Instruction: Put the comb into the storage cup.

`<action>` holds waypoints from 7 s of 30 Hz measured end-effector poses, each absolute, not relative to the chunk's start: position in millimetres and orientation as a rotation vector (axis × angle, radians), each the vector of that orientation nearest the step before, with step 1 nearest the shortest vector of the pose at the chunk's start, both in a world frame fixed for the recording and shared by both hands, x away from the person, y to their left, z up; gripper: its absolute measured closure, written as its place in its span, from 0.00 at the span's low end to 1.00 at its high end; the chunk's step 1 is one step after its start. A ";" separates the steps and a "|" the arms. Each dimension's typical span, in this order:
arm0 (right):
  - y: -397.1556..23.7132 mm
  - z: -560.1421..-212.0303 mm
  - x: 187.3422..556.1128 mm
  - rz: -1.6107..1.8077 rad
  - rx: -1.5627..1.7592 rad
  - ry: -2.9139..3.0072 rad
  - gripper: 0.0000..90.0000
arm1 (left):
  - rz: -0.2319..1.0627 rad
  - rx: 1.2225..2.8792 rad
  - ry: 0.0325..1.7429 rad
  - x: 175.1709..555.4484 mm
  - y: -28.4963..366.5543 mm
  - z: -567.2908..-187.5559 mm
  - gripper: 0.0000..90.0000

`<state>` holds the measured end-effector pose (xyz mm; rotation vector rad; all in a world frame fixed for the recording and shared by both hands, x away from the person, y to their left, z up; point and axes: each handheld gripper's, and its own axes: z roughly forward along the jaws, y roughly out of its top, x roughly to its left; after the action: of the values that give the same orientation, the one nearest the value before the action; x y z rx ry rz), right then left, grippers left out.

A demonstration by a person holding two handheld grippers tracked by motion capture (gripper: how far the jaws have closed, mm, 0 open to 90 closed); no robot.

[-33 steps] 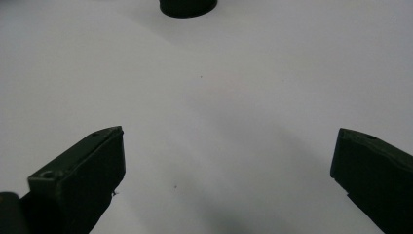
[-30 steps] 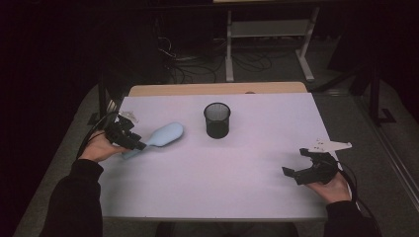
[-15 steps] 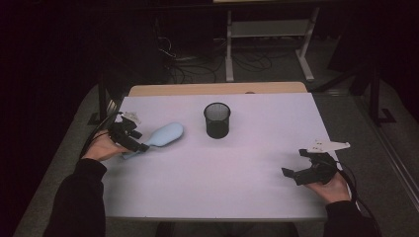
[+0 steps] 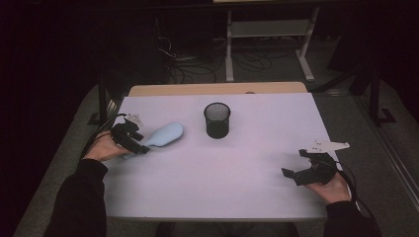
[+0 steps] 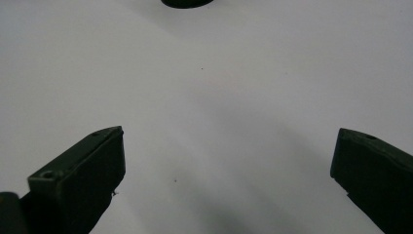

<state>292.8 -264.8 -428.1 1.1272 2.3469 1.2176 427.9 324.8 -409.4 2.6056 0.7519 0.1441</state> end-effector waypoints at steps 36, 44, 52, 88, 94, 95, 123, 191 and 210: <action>-263.7 -430.2 293.3 1.219 1.138 2.361 0.00 | 0.094 2.724 0.637 443.1 306.0 -407.4 0.76; -264.1 -430.3 293.6 1.232 1.146 2.361 0.00 | 0.072 2.727 0.666 445.3 306.5 -407.8 0.78; -264.8 -429.8 293.4 1.241 1.153 2.354 0.00 | 0.107 2.748 0.670 444.7 303.4 -406.8 0.79; -263.9 -429.2 293.0 1.241 1.149 2.347 0.00 | 0.272 2.605 0.710 423.3 315.0 -372.4 0.79; -263.4 -428.9 292.9 1.244 1.145 2.347 0.00 | 0.295 2.597 0.704 419.8 314.5 -364.1 0.79; -263.3 -428.9 292.9 1.245 1.145 2.347 0.00 | 0.297 2.590 0.700 418.6 314.2 -361.0 0.79; -260.1 -426.0 291.3 1.270 1.112 2.352 0.00 | 0.380 2.540 0.621 401.6 285.7 -304.8 0.79; -255.6 -402.2 291.3 1.310 1.064 2.318 0.00 | 0.440 2.358 0.379 371.7 214.1 -282.4 0.79; -234.6 -355.7 306.6 1.375 0.987 2.325 0.00 | 0.444 2.295 0.358 365.0 202.5 -285.4 0.79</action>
<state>306.6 -234.6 -355.7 0.9869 2.3253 1.3753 365.0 202.5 -285.4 2.2947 0.3584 0.4444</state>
